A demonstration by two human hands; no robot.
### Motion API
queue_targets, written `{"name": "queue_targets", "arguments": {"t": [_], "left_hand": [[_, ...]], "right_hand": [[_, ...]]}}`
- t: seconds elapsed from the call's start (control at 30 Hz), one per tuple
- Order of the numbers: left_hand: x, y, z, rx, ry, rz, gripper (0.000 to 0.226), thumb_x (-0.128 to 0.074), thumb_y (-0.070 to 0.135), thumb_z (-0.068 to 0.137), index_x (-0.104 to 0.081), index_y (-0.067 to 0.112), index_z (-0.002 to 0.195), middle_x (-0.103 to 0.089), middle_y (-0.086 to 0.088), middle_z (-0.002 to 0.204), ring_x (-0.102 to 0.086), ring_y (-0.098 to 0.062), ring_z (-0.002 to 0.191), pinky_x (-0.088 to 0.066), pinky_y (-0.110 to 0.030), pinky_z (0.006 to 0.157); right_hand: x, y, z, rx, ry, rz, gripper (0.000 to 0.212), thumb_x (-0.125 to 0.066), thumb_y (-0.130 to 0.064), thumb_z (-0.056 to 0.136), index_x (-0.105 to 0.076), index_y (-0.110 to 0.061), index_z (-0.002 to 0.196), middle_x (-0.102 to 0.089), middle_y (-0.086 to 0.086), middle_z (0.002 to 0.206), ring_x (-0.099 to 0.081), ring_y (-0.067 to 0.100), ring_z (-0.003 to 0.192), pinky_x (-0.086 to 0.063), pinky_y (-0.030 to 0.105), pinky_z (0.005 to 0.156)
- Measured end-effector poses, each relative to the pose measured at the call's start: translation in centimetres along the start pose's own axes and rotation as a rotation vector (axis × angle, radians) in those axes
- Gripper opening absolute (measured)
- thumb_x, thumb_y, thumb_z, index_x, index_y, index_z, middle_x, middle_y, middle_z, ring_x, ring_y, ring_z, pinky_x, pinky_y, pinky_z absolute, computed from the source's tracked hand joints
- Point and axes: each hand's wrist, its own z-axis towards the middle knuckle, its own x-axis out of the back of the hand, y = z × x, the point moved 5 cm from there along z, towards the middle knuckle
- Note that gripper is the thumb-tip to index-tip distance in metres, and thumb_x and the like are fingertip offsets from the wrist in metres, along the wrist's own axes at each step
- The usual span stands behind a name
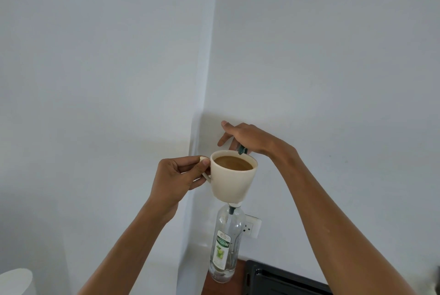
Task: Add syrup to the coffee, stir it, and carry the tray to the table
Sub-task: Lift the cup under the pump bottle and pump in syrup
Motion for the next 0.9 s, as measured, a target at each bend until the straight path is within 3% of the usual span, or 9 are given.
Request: {"name": "queue_targets", "arguments": {"t": [0.3,0.47,0.77,0.9], "left_hand": [[-0.1,-0.3,0.0,0.018,0.006,-0.004,0.012,-0.071,0.006,0.088,-0.081,0.01,0.094,-0.082,-0.013,0.085,-0.079,-0.019,0.08,-0.064,-0.024,0.072],[-0.2,-0.6,0.3,0.03,0.009,0.005,0.016,-0.072,0.007,0.088,-0.08,0.003,0.102,-0.081,-0.017,0.09,-0.079,-0.023,0.084,-0.064,-0.026,0.074],[-0.2,-0.8,0.8,0.026,0.005,0.004,0.018,-0.071,0.006,0.089,-0.079,0.0,0.104,-0.081,-0.017,0.09,-0.079,-0.02,0.082,-0.064,-0.026,0.075],[0.0,-1.0,0.9,0.023,0.006,0.015,0.02,-0.071,0.006,0.089,-0.078,-0.003,0.106,-0.081,-0.018,0.09,-0.079,-0.02,0.081,-0.064,-0.026,0.075]], "right_hand": [[0.0,0.5,0.2,0.024,0.037,0.029,0.07,-0.023,-0.062,0.103,-0.079,-0.02,0.101,-0.07,0.007,0.089,-0.066,0.021,0.087,-0.053,0.034,0.079],[0.0,0.9,0.4,0.029,0.044,0.041,0.071,-0.022,-0.064,0.102,-0.079,-0.022,0.098,-0.07,0.007,0.091,-0.065,0.018,0.084,-0.048,0.03,0.073],[-0.2,1.2,0.5,0.043,0.058,0.023,0.072,-0.019,-0.064,0.102,-0.079,-0.025,0.095,-0.067,0.005,0.091,-0.062,0.016,0.086,-0.05,0.039,0.092],[-0.1,1.1,0.3,0.026,0.034,0.018,0.074,-0.018,-0.067,0.101,-0.079,-0.024,0.1,-0.068,0.006,0.093,-0.063,0.018,0.088,-0.05,0.035,0.084]]}}
